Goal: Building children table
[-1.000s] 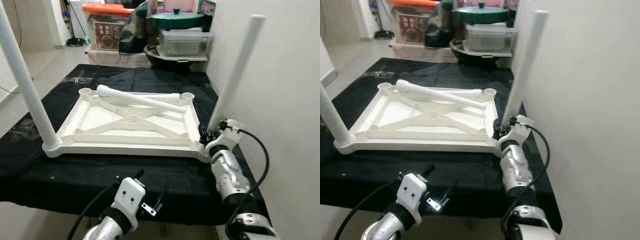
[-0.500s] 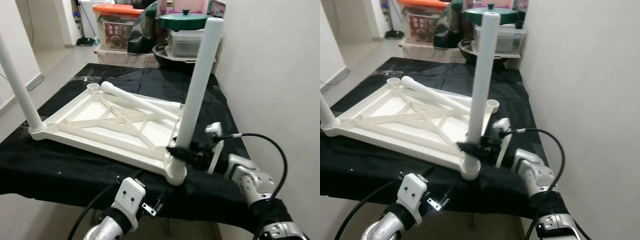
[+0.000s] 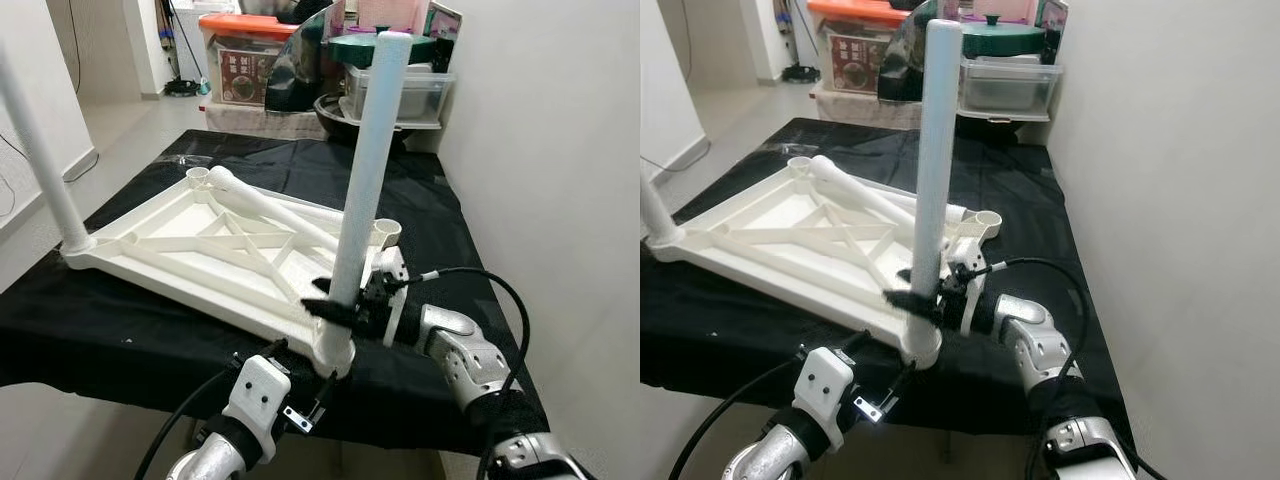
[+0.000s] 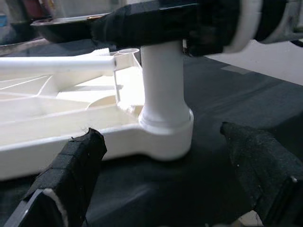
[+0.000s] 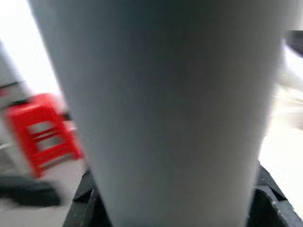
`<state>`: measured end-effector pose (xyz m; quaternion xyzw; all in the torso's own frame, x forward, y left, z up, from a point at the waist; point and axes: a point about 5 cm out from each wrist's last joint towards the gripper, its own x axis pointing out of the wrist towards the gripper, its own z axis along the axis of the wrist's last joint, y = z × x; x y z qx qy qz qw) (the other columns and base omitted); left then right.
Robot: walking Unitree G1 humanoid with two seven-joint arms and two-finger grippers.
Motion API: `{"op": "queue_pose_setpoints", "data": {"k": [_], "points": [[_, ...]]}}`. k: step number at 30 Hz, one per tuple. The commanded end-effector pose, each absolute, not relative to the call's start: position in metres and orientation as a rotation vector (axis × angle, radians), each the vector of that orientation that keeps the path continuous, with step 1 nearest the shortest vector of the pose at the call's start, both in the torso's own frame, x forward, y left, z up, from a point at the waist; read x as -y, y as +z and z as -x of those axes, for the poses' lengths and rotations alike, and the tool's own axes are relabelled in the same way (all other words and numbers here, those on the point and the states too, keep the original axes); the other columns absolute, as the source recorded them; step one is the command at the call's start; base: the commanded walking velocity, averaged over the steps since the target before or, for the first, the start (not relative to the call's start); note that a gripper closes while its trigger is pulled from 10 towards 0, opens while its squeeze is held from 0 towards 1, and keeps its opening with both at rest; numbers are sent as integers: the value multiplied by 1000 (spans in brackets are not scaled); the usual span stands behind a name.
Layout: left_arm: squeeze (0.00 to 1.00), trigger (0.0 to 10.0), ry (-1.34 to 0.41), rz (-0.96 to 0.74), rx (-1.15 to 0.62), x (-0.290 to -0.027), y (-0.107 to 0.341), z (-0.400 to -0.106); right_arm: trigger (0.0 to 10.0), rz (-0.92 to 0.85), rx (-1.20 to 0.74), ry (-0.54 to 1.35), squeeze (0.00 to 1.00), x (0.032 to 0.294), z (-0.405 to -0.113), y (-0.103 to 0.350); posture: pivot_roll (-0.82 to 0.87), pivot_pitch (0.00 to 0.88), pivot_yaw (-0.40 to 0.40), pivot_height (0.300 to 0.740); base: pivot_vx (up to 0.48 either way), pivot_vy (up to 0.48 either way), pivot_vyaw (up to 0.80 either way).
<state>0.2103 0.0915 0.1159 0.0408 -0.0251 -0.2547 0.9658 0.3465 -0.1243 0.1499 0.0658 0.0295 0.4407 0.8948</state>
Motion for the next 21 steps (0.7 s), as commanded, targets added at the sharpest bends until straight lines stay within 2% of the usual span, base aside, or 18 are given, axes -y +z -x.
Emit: {"op": "queue_pose_setpoints", "data": {"k": [1, 2, 4, 5, 6, 7, 9, 11, 12, 13, 14, 21], "points": [[0, 10000, -522, -71, 32, -91, 112, -209, 0, -172, -106, 671, 0, 142, -356, 139, 104, 0, -77, 740, 0, 0, 0], [0, 10000, -522, -71, 32, -91, 112, -209, 0, -172, -106, 671, 0, 142, -356, 139, 104, 0, -77, 740, 0, 0, 0], [0, 10000, -523, -70, 31, -91, 112, -209, 0, -138, -131, 299, 0, 170, -366, 129, 105, 0, -78, 740, 0, 0, 0], [0, 10000, -523, -70, 31, -91, 112, -209, 0, -138, -131, 299, 0, 170, -366, 129, 105, 0, -78, 740, 0, 0, 0], [0, 10000, -523, -69, 31, -91, 112, -209, 0, -114, -135, 165, 0, 181, -368, 127, 105, 0, -78, 740, 0, 0, 0], [0, 10000, -523, -69, 31, -91, 112, -209, 0, -114, -135, 165, 0, 181, -368, 127, 105, 0, -78, 740, 0, 0, 0], [0, 10000, -526, -68, 30, -90, 112, -209, 0, -81, -146, -194, 0, 216, -363, 122, 103, 0, -78, 740, 0, 0, 0], [0, 10000, -526, -68, 30, -90, 112, -209, 0, -81, -146, -194, 0, 216, -363, 122, 103, 0, -78, 740, 0, 0, 0], [0, 10000, -527, -68, 30, -90, 112, -209, 0, -87, -153, -311, 0, 227, -360, 119, 103, 0, -78, 740, 0, 0, 0], [0, 10000, -527, -68, 30, -90, 112, -209, 0, -87, -153, -311, 0, 227, -360, 119, 103, 0, -78, 740, 0, 0, 0], [0, 10000, -529, -67, 29, -90, 112, -209, 0, -116, -167, -468, 0, 241, -356, 119, 101, 0, -77, 740, 0, 0, 0], [0, 10000, -535, -67, 27, -90, 111, -209, 0, -177, -176, -730, 0, 256, -354, 123, 100, 0, -76, 740, 0, 0, 0]]}}
